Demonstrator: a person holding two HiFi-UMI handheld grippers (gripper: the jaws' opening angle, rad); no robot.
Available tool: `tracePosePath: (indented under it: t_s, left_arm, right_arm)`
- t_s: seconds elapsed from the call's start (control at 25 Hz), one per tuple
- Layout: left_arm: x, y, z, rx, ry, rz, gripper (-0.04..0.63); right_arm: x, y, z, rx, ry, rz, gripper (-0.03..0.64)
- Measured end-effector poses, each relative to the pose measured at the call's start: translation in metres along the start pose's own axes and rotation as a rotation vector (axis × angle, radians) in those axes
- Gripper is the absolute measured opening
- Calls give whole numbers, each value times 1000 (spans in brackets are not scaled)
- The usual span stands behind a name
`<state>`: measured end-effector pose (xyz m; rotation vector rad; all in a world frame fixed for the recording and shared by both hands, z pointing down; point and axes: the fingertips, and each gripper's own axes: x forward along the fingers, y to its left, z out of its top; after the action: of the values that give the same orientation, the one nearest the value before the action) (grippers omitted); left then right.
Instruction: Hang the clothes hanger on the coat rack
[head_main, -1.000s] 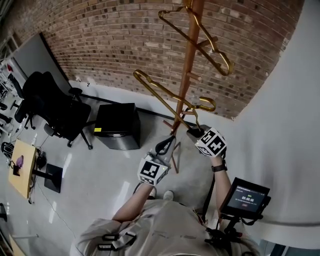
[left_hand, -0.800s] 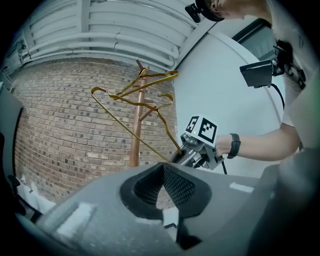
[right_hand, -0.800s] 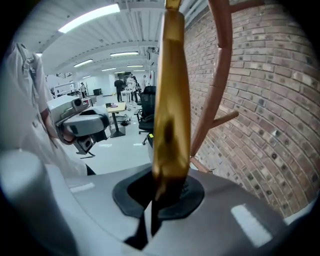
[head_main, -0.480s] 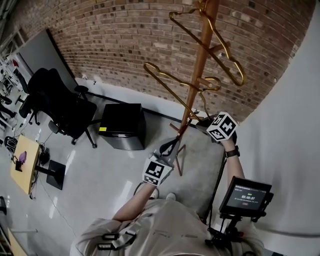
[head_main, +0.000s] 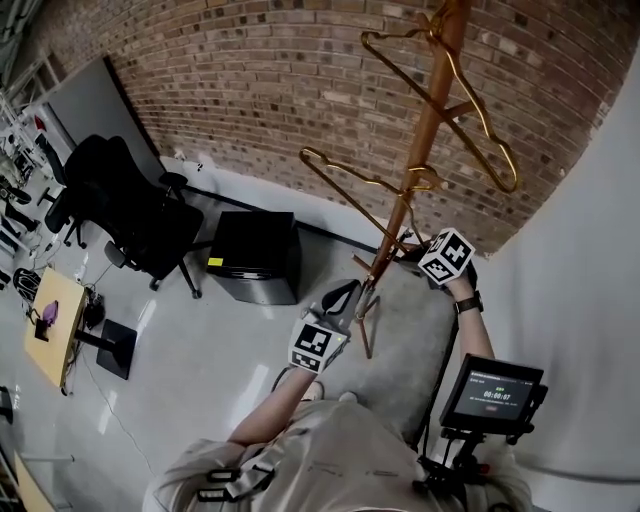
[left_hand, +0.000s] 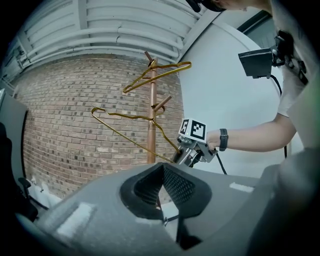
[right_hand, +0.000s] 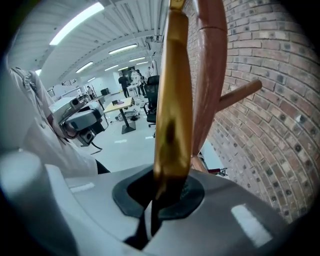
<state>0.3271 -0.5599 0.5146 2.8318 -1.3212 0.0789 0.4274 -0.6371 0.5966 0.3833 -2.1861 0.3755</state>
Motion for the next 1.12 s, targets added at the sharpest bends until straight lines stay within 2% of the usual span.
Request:
tracePosePath:
  t_s: [0.12, 0.24, 0.36, 0.52, 0.72, 0.92, 1.0, 1.12]
  left_arm:
    - [-3, 6, -1, -15, 1, -7, 0]
    - [-1, 5, -2, -21, 4, -30, 0]
    - [2, 0, -2, -23, 0, -65, 0]
    - [5, -10, -3, -31, 3, -118, 0]
    - [9, -4, 16, -60, -35, -152, 0]
    - [13, -17, 20, -61, -48, -211, 0]
    - [11, -29, 18, -65, -40, -246, 0]
    - [6, -41, 15, -67, -28, -293, 0]
  right_arm:
    - [4, -1, 5, 12, -40, -28, 5]
    - [2, -13, 6, -2, -48, -142, 8]
    - [-4, -22, 4, -7, -63, -246, 130]
    - [-26, -25, 0, 13, -138, -384, 235]
    - [-69, -15, 3, -52, -174, -596, 258]
    - [-88, 18, 5, -101, -210, -642, 278]
    - [-96, 29, 2, -92, -229, -670, 270]
    - [-109, 41, 1, -77, -269, -737, 299]
